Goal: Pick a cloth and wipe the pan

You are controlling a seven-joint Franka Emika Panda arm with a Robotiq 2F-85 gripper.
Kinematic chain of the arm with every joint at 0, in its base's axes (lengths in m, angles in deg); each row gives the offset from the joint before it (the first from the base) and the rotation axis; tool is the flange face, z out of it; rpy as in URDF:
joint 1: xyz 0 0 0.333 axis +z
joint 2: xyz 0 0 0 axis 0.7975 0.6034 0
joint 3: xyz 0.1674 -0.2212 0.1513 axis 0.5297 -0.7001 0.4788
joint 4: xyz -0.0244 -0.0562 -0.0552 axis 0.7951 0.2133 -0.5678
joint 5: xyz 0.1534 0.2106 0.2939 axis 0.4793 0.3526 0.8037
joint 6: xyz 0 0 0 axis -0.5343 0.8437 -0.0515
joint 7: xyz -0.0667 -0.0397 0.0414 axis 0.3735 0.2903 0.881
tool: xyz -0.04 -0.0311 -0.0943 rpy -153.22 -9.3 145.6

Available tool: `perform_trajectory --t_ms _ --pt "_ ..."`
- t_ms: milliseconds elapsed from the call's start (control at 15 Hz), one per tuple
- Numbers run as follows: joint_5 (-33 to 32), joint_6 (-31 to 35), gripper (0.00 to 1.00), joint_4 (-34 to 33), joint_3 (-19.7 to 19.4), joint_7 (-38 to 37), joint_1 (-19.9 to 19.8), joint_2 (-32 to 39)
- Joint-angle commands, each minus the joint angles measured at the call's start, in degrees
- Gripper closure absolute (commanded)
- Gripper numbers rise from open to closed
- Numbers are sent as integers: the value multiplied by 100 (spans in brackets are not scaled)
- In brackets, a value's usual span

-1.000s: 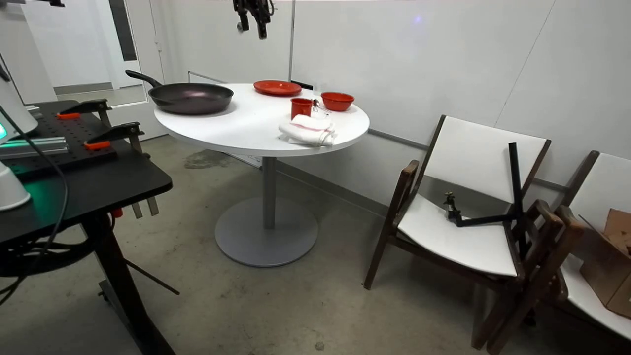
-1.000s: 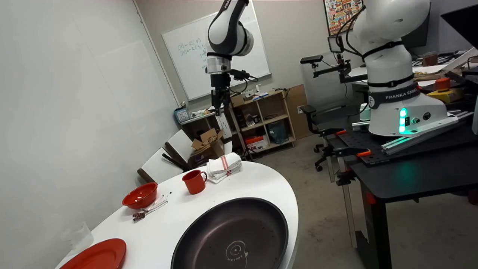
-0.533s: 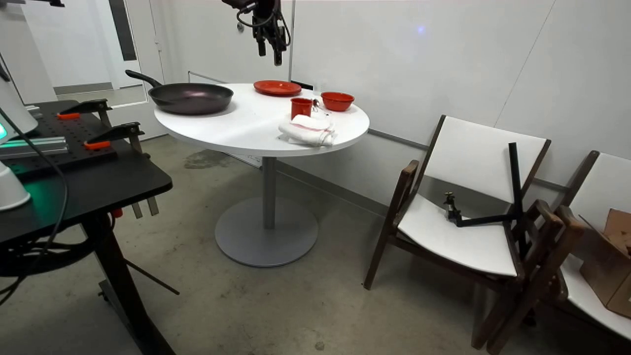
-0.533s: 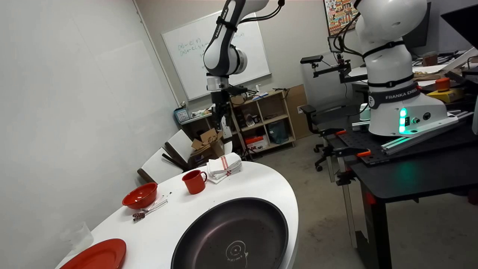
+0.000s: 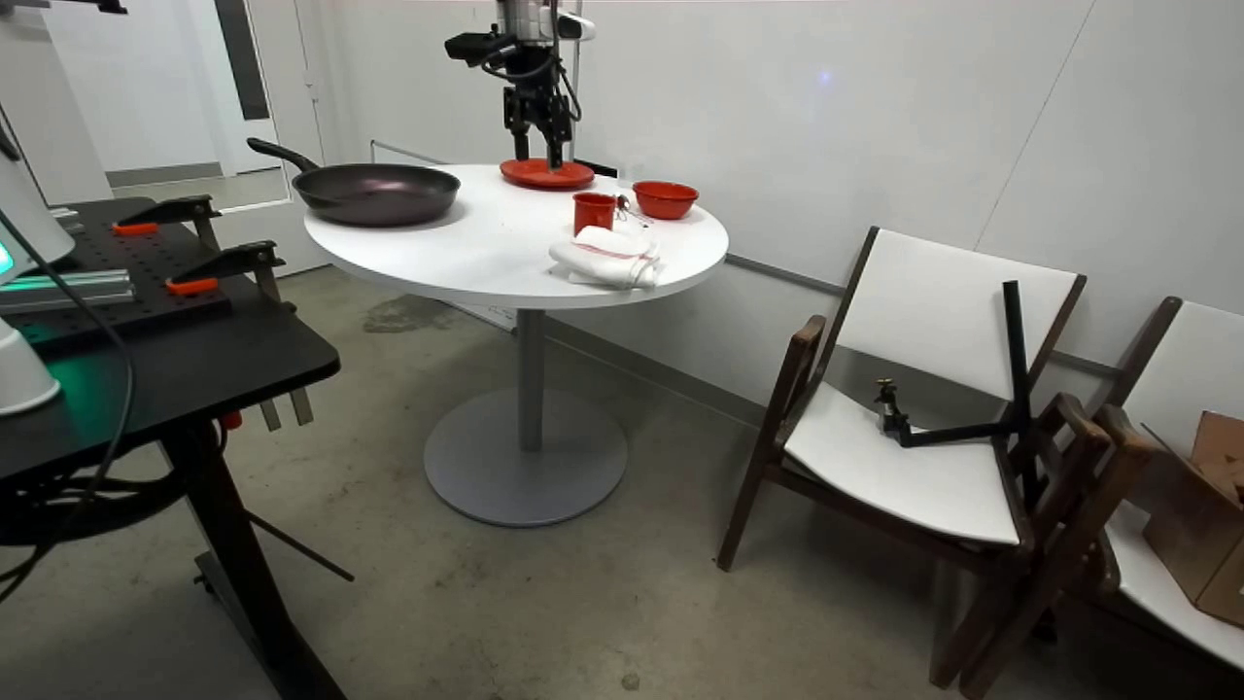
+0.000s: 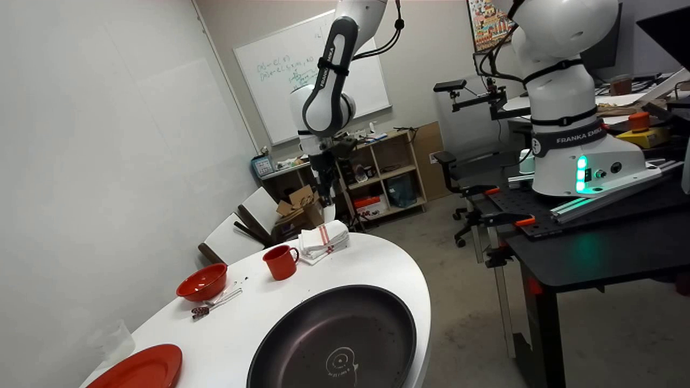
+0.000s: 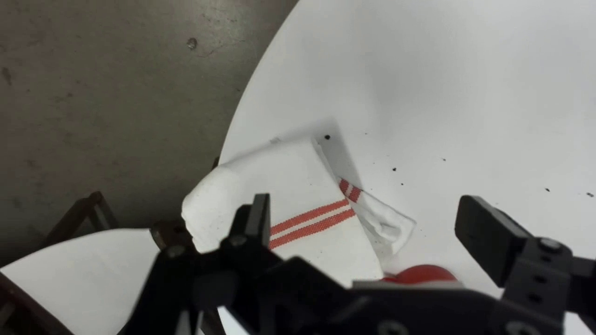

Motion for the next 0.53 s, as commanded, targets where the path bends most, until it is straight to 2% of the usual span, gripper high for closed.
perform_trajectory --t_ms 0,467 --pt "-818 -57 0 -99 -305 -519 302 141" --pt "-1867 -67 0 -115 -307 -281 490 375"
